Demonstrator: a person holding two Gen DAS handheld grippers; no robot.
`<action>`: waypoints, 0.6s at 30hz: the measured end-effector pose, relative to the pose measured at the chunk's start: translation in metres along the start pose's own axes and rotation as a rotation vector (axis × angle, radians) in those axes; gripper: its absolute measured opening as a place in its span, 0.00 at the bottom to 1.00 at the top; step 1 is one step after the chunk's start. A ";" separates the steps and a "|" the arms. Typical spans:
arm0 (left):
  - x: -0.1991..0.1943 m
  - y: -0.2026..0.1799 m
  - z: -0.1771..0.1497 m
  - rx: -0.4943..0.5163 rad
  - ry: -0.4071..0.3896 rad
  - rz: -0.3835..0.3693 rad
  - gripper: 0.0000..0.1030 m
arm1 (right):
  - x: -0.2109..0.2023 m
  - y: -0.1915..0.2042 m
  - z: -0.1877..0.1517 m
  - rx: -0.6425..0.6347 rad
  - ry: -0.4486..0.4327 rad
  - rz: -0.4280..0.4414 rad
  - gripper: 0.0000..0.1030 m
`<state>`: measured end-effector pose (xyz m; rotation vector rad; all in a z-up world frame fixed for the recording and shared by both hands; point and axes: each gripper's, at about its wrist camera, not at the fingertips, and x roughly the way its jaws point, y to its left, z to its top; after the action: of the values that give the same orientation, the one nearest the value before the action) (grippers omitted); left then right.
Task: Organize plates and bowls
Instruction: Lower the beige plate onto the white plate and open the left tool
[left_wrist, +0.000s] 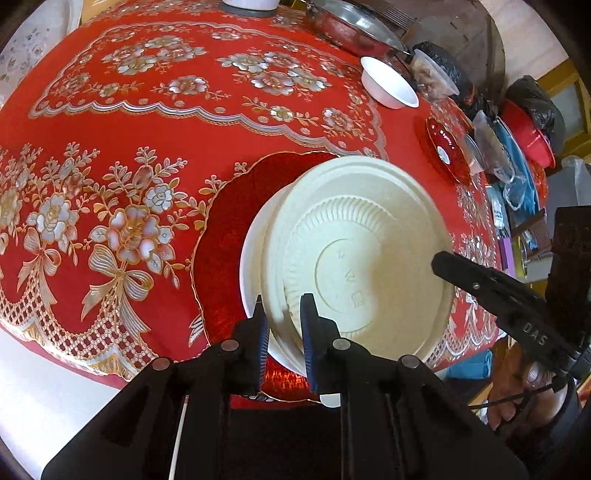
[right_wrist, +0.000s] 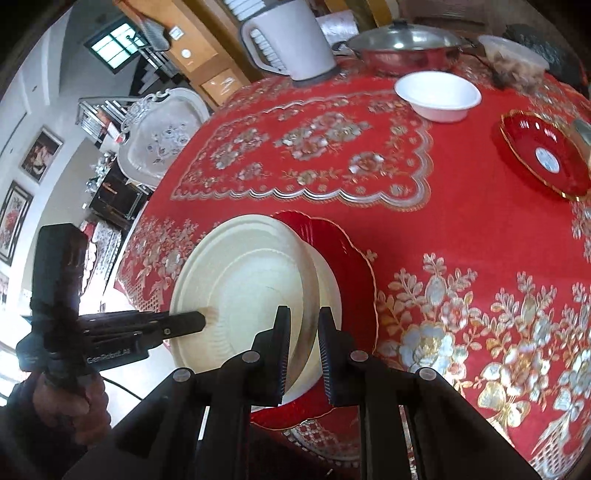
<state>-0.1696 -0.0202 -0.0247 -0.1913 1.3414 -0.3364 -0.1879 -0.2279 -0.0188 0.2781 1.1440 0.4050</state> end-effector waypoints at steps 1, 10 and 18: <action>-0.001 -0.001 0.000 0.007 -0.006 -0.002 0.13 | 0.002 -0.001 -0.002 0.005 0.002 -0.005 0.15; 0.001 0.003 0.002 0.022 -0.004 -0.016 0.13 | 0.006 -0.003 -0.009 0.032 0.000 -0.020 0.19; 0.000 0.005 0.003 0.021 -0.009 -0.013 0.13 | 0.007 -0.005 -0.008 0.041 -0.015 -0.038 0.19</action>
<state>-0.1663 -0.0161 -0.0259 -0.1836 1.3277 -0.3597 -0.1917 -0.2290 -0.0292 0.2941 1.1426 0.3455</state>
